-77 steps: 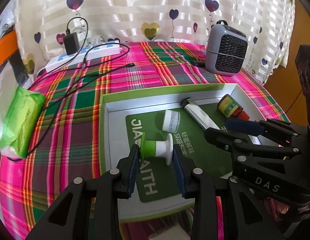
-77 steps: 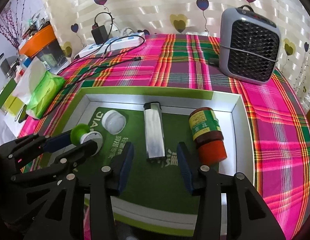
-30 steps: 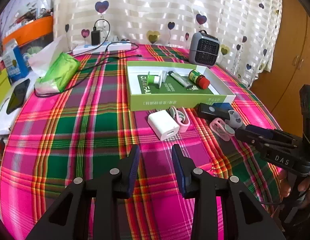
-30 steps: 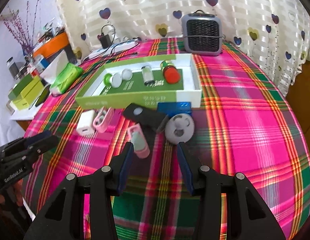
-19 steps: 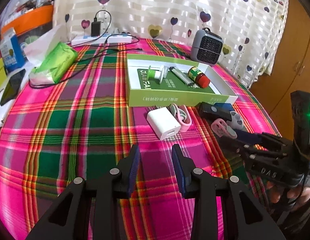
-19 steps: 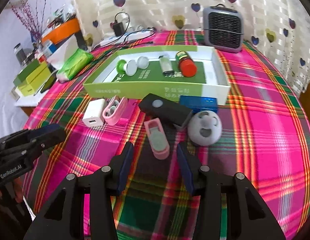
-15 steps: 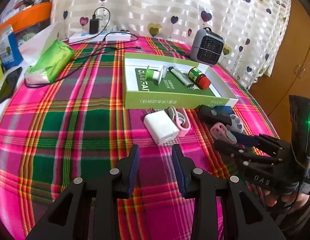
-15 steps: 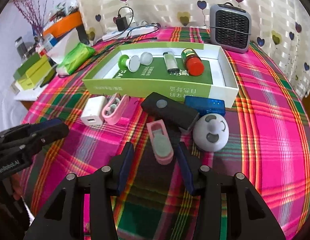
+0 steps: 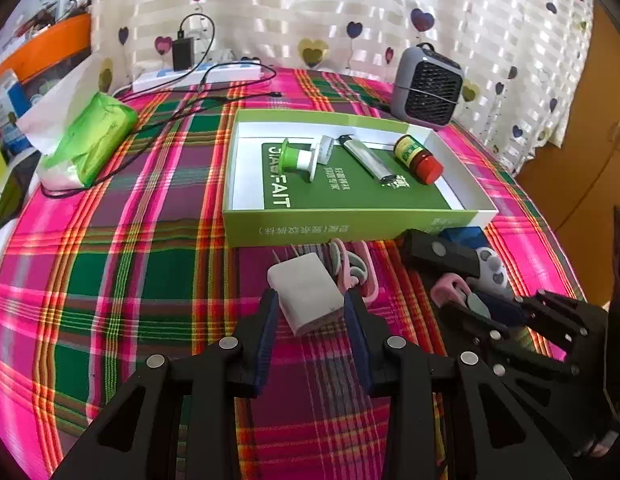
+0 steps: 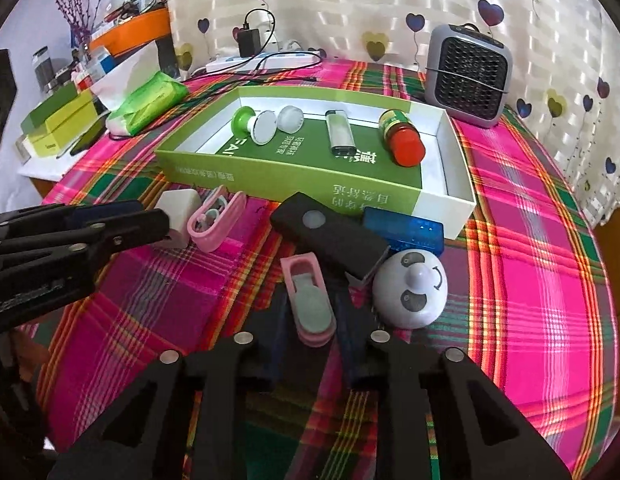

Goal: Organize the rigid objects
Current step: 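Grasp the white charger cube with the left gripper while the right grasps the pink clip, then lift and carry the charger with the left gripper while the right carries the pink clip over the box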

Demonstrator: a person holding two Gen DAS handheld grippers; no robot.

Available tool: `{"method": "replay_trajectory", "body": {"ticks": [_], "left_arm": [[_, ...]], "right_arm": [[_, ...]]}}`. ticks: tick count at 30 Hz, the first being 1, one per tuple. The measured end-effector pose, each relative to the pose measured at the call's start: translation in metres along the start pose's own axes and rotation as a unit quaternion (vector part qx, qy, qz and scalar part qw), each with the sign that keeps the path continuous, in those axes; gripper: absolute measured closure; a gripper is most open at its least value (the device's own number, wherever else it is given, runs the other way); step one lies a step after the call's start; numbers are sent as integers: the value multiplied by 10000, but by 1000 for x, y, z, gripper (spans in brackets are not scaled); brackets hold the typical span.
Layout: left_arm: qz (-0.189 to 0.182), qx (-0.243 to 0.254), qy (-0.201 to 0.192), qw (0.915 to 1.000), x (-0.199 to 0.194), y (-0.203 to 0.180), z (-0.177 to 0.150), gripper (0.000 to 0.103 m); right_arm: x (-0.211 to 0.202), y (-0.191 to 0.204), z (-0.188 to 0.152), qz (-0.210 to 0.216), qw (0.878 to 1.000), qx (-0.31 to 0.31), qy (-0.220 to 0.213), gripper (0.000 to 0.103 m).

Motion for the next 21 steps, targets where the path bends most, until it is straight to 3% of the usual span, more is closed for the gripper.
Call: {"method": "replay_trajectory", "body": {"ticks": [13,21], "left_arm": [[298,59,45,9995,13,-2,12,64],[221,36,51,9997,13,6,12,64]], "right_arm": [[0,2,-1,158,9999,-53,10,84],[0,3,-1,51,9999,-94,12,84]]}}
Point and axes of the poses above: each gripper's, at about its wrist camera, not at the fingertips, and x roughly the way its jaws point, y to its left, z to its top, the point moved 7 cm from there along x, roughly the way its jaws point, and after that the axes turned 1 degree about x, right-handed, at the moved point
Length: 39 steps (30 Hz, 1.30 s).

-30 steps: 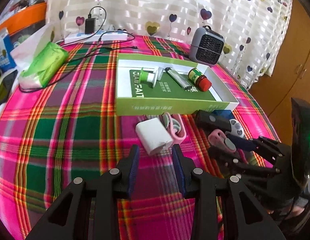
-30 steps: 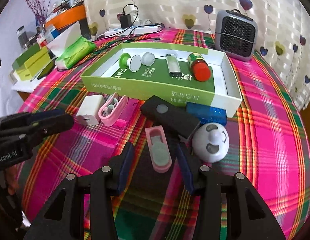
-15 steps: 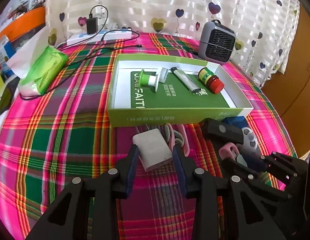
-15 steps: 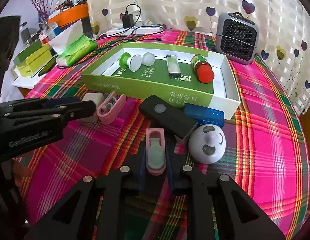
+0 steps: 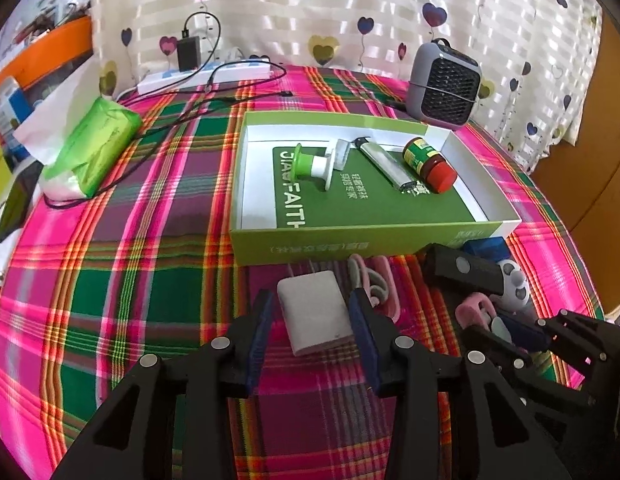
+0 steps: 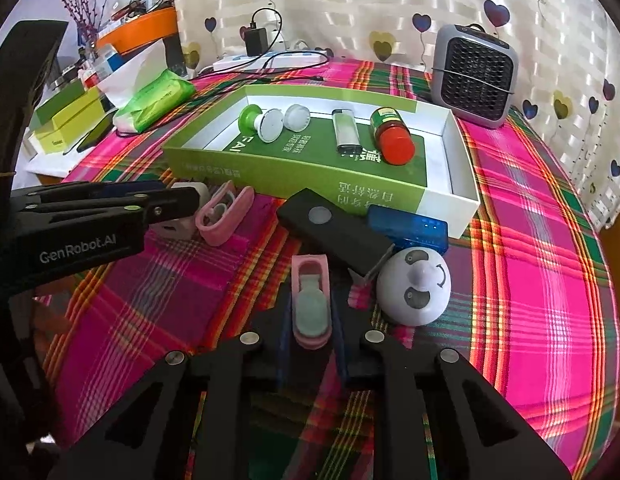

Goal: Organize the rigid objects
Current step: 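Lift and carry the charger with the left gripper while the right carries the pink clip over the box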

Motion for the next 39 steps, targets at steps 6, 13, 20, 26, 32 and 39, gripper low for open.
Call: {"method": "replay_trajectory", "body": {"ticks": [6,13,20,26,32,39], "left_arm": [[-50,18,88,9999,2,1,-2,63],[-76,-15,134,9999,9,2,-5,63],[27,80,97,9999,9,4,-5,63],[91,349,67,9993,9,1,-8,63],[-7,316,59,9995,7,3,-10,63],[-170,55,4,9998,3,9,-11,70]], "right_arm": [[0,0,0,-98,9999,67,-3,84],[-1,0,-1,-178,9997,161,-17,84],[-1,0,-1,-235,9995,185,-25,84],[-1,0,-1,-244,9995,181,-27,84],[-3,-1,-3,-261,9995,200,-31,84],[-4,-1,-4,-339,9992,221,-30,84]]}}
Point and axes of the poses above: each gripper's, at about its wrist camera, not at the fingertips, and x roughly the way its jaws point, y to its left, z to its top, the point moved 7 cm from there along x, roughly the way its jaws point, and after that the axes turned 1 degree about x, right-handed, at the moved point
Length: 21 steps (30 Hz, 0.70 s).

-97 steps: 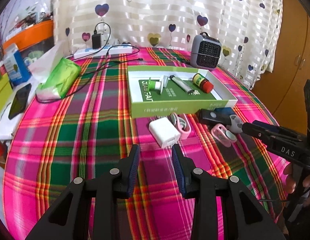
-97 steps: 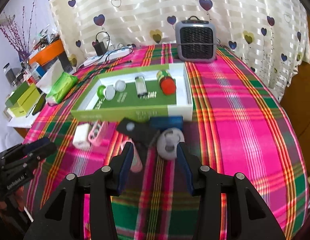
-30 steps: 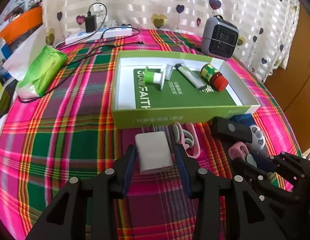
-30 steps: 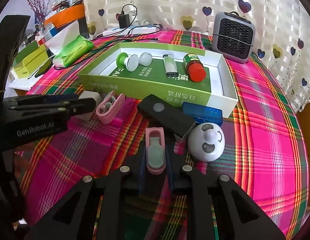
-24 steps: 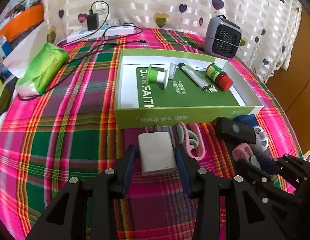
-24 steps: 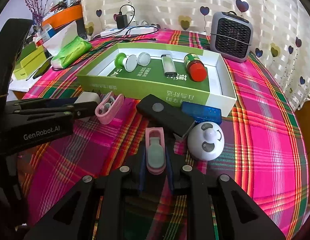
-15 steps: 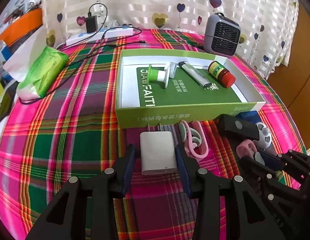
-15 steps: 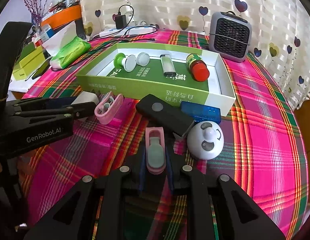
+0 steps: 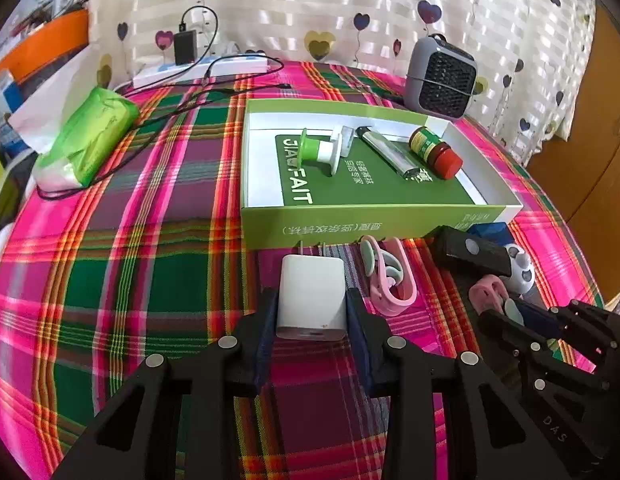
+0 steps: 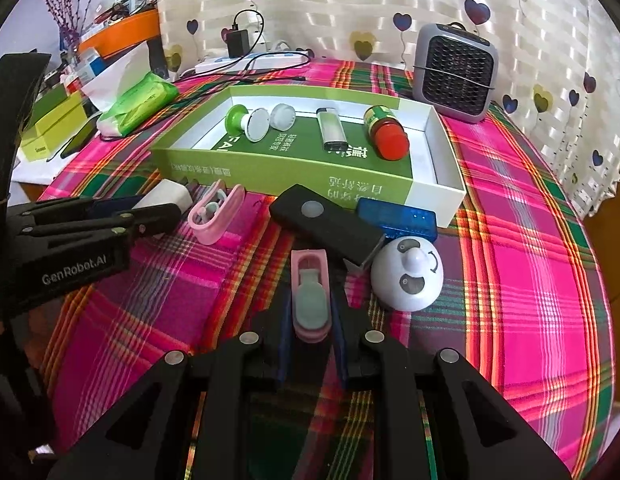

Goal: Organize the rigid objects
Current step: 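Lift and carry the charger with the left gripper while the right carries the pink clip over the box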

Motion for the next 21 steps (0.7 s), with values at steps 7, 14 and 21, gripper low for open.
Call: {"method": "replay_trajectory", "body": {"ticks": [7,14,21], "left_arm": [[-1,14,-23,10000,-3,-1,-3,71],[3,10,-30,10000,-5,-1,-5,71],[8,70,-72,9999,-9,-3,-6,71]], "right_arm": [[-1,0,-1,-38,10000,9,-7,84],[-1,0,-1,-35,10000,40,-10,84],[-3,-2,-1,13,9999,140,-36,84]]}}
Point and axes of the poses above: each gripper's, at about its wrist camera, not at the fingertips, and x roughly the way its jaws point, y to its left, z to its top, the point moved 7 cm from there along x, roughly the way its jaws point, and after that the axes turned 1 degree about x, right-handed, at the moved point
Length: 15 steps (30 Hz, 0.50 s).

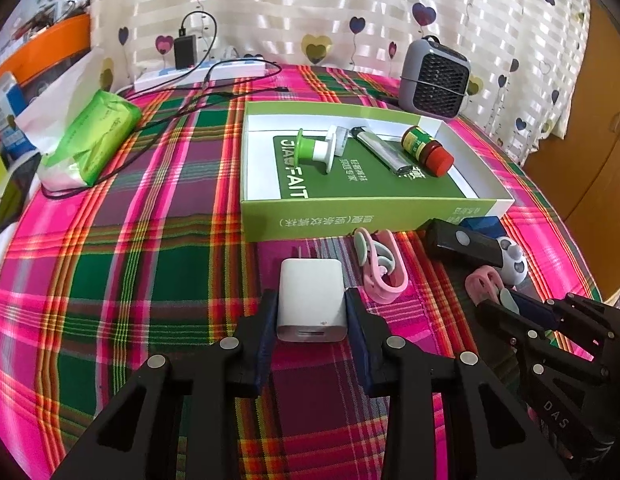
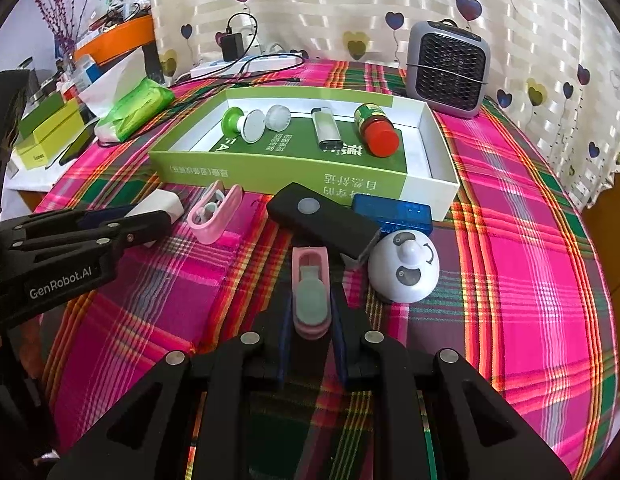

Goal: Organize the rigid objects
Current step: 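Lift and carry the charger with the left gripper while the right carries the pink clip over the box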

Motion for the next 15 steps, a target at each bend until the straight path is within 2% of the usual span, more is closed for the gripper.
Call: {"method": "replay_trajectory", "body": {"ticks": [15], "left_arm": [[8,54,-75,10000,-5,-2,0,71]], "right_arm": [[-6,4,1,123,9999,-7,-77,85]]}}
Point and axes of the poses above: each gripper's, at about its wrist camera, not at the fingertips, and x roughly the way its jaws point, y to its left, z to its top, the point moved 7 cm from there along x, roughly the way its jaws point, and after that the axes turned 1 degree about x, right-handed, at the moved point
